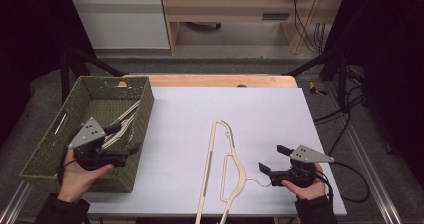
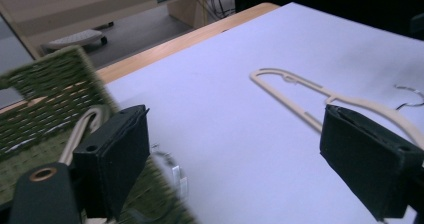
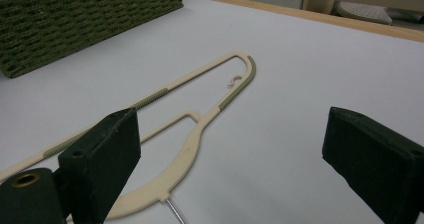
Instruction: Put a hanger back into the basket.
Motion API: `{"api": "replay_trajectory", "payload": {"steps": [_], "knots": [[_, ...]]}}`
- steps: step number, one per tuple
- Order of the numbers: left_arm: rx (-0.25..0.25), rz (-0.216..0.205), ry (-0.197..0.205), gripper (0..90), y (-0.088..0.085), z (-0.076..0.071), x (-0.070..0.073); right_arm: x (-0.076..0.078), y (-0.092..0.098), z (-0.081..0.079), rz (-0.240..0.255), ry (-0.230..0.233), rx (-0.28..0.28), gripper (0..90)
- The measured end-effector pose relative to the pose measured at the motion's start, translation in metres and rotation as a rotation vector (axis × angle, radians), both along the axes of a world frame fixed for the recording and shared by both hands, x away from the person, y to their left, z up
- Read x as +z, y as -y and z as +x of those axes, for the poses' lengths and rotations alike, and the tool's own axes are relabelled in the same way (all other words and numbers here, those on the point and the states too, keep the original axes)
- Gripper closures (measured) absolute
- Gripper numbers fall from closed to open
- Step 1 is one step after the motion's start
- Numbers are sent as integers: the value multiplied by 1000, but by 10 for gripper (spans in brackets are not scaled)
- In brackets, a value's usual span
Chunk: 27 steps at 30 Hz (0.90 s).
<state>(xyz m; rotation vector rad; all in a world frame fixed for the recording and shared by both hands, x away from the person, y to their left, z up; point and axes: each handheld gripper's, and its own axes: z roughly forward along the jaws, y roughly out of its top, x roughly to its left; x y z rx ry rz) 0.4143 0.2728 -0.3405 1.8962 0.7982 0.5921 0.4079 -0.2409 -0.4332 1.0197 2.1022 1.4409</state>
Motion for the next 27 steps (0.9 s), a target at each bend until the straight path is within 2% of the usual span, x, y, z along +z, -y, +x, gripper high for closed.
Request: {"api": "replay_trajectory", "payload": {"steps": [3, 8, 13, 21, 27], "knots": [[-24, -9, 13, 118, 19, -5, -5, -1, 0, 0, -6, -9, 4, 95], [-64, -14, 6, 96, 48, -11, -15, -3, 1, 0, -17, -17, 14, 91], [-89, -47, 14, 90, 69, -18, -27, -7, 1, 0, -32, -36, 21, 91], [-113, -74, -21, 91, 88, -21, -46, -12, -3, 1, -82, -53, 59, 131], [-126, -56, -55, 95, 97, -24, -62, -17, -7, 0, -112, -78, 94, 205]]}}
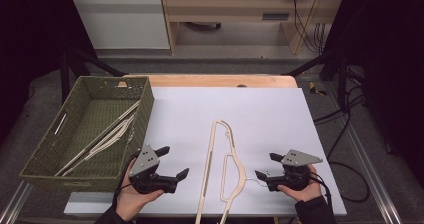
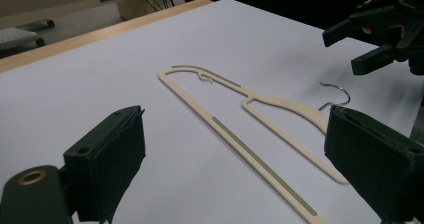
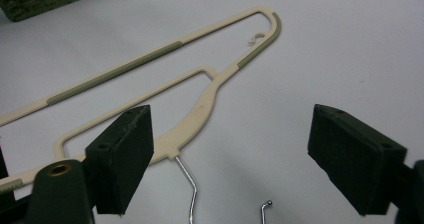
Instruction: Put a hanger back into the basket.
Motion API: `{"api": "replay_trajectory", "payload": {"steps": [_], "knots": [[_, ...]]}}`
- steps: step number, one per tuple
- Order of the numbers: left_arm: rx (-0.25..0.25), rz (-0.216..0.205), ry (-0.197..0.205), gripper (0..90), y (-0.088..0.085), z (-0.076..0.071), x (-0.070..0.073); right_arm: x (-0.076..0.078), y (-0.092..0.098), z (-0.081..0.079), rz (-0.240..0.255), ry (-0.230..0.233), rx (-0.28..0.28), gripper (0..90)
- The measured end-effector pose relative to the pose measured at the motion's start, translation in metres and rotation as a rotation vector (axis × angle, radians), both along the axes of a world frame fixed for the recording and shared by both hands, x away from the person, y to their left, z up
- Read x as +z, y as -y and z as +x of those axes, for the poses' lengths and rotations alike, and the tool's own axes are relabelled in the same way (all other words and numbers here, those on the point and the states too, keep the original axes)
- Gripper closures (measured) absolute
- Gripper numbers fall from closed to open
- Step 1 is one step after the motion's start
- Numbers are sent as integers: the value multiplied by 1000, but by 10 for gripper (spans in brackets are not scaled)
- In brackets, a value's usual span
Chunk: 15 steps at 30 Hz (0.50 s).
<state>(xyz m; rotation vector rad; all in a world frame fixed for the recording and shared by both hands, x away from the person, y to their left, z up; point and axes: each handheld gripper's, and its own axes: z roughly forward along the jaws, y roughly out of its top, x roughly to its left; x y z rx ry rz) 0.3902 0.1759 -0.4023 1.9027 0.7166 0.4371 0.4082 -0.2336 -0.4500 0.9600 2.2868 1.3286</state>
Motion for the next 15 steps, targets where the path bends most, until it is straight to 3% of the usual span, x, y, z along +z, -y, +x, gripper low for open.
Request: {"api": "replay_trajectory", "payload": {"steps": [15], "knots": [[-18, 33, -40, 109, 11, 1, -18, -20, -13, 2, -138, -117, 99, 450]]}}
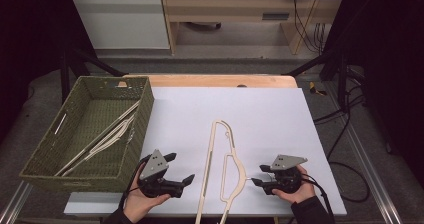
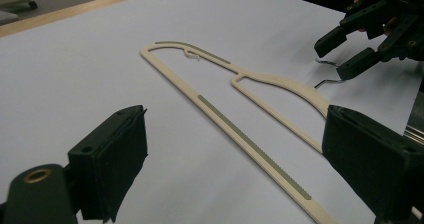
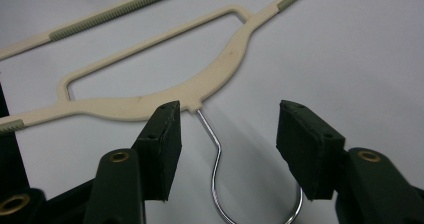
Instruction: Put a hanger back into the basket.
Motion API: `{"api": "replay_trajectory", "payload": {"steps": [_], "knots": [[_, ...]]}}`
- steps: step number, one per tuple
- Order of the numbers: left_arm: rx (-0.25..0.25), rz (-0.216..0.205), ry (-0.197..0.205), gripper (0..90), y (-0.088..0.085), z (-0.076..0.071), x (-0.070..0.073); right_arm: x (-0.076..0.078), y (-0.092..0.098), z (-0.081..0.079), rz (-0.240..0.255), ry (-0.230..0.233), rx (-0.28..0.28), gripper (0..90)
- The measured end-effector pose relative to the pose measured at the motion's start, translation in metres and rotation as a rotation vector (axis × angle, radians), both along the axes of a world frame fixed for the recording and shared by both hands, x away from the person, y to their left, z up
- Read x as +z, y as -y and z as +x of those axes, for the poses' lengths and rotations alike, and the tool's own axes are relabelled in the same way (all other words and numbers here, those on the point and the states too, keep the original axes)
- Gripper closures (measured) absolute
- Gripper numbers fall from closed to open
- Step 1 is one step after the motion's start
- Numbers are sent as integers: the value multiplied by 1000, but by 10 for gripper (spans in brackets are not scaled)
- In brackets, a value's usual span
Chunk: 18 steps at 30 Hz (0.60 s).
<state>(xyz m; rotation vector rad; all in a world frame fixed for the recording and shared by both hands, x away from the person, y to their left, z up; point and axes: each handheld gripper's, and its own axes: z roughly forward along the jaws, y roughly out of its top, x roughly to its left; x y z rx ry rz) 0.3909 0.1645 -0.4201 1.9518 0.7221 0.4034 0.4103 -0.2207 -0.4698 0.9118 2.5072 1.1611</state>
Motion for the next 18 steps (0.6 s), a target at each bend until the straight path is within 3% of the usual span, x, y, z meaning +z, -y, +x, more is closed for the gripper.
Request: {"api": "replay_trajectory", "payload": {"steps": [8, 18], "knots": [[-12, 8, -8, 113, 6, 0, -3, -6, -6, 0, -42, -14, 22, 627], [-13, 6, -12, 123, 10, -2, -5, -6, -14, -3, -115, -27, -8, 812]]}}
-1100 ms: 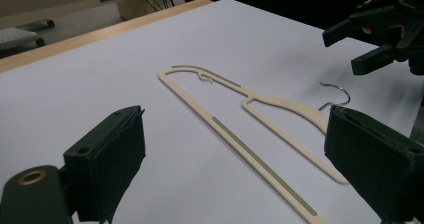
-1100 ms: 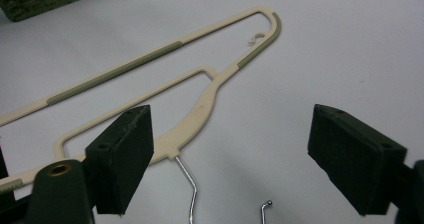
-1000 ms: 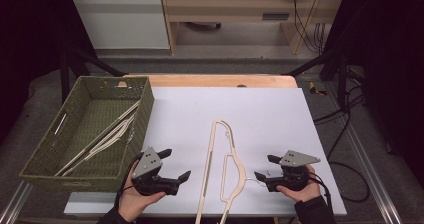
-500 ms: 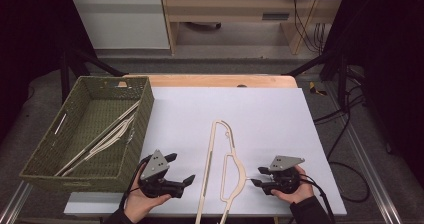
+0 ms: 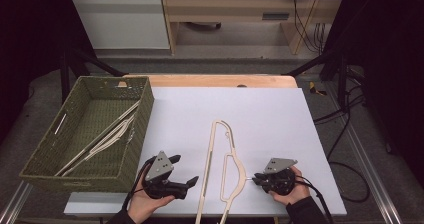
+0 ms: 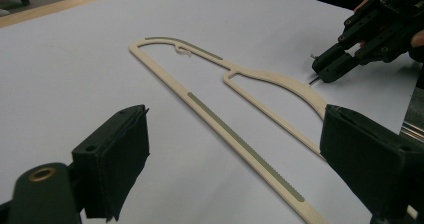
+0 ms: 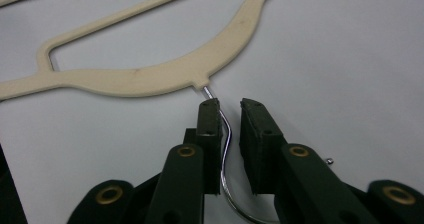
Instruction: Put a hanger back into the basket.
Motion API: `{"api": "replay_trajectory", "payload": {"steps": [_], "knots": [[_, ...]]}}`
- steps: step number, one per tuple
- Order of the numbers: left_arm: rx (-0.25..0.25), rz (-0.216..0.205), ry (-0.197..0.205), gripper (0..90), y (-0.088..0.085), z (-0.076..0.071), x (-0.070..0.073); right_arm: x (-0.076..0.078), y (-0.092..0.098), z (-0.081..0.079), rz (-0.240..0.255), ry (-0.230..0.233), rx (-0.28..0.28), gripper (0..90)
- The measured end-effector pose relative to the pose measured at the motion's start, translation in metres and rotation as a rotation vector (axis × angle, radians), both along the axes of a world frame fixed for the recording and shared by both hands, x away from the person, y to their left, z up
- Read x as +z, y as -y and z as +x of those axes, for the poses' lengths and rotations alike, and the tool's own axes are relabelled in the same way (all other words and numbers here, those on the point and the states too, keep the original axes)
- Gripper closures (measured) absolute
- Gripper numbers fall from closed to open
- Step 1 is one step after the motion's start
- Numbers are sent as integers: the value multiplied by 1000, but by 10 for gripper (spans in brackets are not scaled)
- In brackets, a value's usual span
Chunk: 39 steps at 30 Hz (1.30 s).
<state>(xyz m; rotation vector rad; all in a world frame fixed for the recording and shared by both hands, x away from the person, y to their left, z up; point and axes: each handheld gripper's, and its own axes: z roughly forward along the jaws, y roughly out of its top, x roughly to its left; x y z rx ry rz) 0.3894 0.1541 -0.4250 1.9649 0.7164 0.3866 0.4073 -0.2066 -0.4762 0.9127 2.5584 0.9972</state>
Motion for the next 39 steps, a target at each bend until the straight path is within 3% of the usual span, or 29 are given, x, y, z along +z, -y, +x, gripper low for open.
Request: {"api": "replay_trajectory", "payload": {"steps": [3, 8, 14, 18, 31, 39], "knots": [[-4, 2, -4, 125, 3, -1, -1, 1, -4, -1, -19, -8, -6, 844], [-15, 7, -13, 129, 13, -3, -2, 1, -1, 0, 2, -33, -21, 884], [-44, 25, -23, 133, 34, -1, -2, 2, 0, 3, 18, -54, -31, 891], [-69, 41, -37, 135, 52, 2, -2, 6, -1, 2, -6, -46, -24, 893], [-165, 152, -140, 179, 124, 9, -29, 20, -3, -1, -9, -26, -14, 895], [-192, 205, -205, 318, 143, 14, -44, 28, -4, -3, -8, -17, -10, 895]]}}
